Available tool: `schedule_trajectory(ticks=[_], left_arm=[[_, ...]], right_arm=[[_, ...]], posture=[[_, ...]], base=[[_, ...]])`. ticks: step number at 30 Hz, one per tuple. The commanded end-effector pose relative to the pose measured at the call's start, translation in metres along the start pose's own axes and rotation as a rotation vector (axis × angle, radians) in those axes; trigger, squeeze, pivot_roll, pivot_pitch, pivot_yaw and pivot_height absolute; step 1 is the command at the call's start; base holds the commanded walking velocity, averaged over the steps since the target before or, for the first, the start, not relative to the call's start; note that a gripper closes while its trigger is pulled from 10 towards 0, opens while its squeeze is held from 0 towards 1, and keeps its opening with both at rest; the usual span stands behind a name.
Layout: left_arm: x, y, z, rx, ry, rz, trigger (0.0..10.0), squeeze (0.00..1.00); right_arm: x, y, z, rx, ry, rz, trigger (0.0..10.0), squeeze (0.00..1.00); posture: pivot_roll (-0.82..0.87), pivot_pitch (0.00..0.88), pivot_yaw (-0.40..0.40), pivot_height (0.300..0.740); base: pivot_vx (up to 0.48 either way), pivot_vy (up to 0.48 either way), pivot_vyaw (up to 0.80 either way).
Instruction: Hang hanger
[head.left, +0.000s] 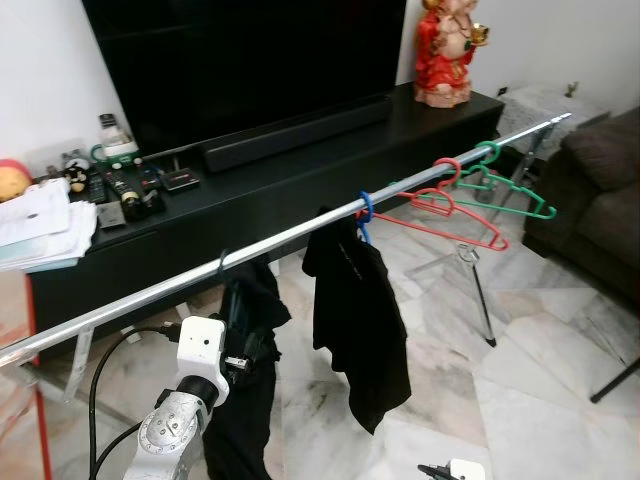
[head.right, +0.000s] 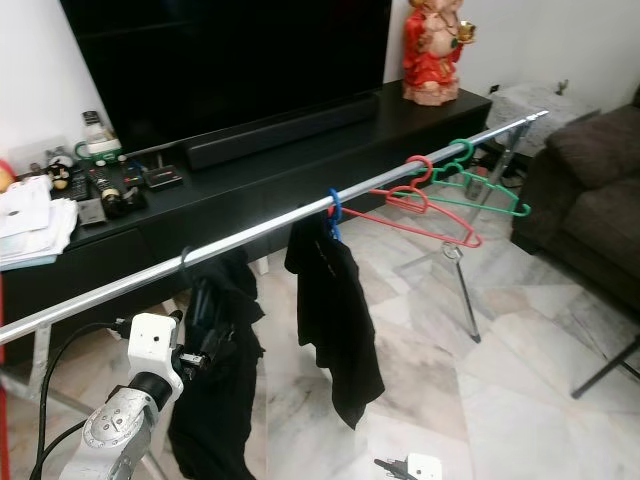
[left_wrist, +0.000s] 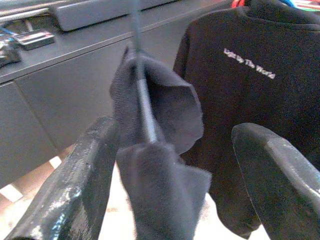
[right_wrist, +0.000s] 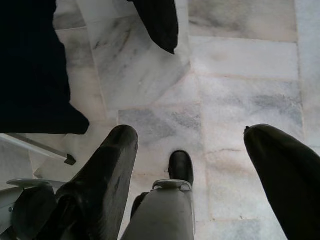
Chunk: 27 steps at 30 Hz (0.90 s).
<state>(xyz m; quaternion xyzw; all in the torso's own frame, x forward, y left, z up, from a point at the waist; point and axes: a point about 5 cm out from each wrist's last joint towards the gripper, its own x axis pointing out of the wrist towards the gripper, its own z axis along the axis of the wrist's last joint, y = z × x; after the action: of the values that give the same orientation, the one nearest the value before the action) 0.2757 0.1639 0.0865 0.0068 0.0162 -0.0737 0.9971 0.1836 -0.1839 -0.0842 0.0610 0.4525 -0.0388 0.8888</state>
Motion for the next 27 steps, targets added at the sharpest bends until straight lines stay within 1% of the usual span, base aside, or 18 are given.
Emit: schedule_trajectory(ticks=[1,2,20,27], left_arm=[[-0.001,0.0016,0.0013,-0.014,0.0,0.01,10.0,0.0],[-0.0008,0.0014,0.001,-0.012,0.002,0.011,10.0,0.0],[-0.0008,0.0028,0.0019,-0.006,0.001,0.023,10.0,0.0],[-0.0031,0.0064,0.0062,-0.001,-0.011,0.033,10.0,0.0]], right_arm=[[-0.0006,-0.0001,-0.004,0.019,0.01,-0.003,10.0,0.0],[-0.0006,-0.0001,-0.0043,0.017,0.014,-0.002,10.0,0.0],[-0.0006,0.0001,-0.0038,0.013,0.012,0.006,10.0,0.0],[-0.0006,0.0002,-0.0034,0.007,0.01,0.008,10.0,0.0]], posture=[[0.11,0.045,0.032,0.74],[0.11,0.045,0.032,0.74],[0.11,0.046,0.031,0.74],[0.11,0.047,0.031,0.74]], base=[[0.0,0.0,0.0],[0.0,0.0,0.0],[0.0,0.0,-0.71],[0.0,0.0,0.0]])
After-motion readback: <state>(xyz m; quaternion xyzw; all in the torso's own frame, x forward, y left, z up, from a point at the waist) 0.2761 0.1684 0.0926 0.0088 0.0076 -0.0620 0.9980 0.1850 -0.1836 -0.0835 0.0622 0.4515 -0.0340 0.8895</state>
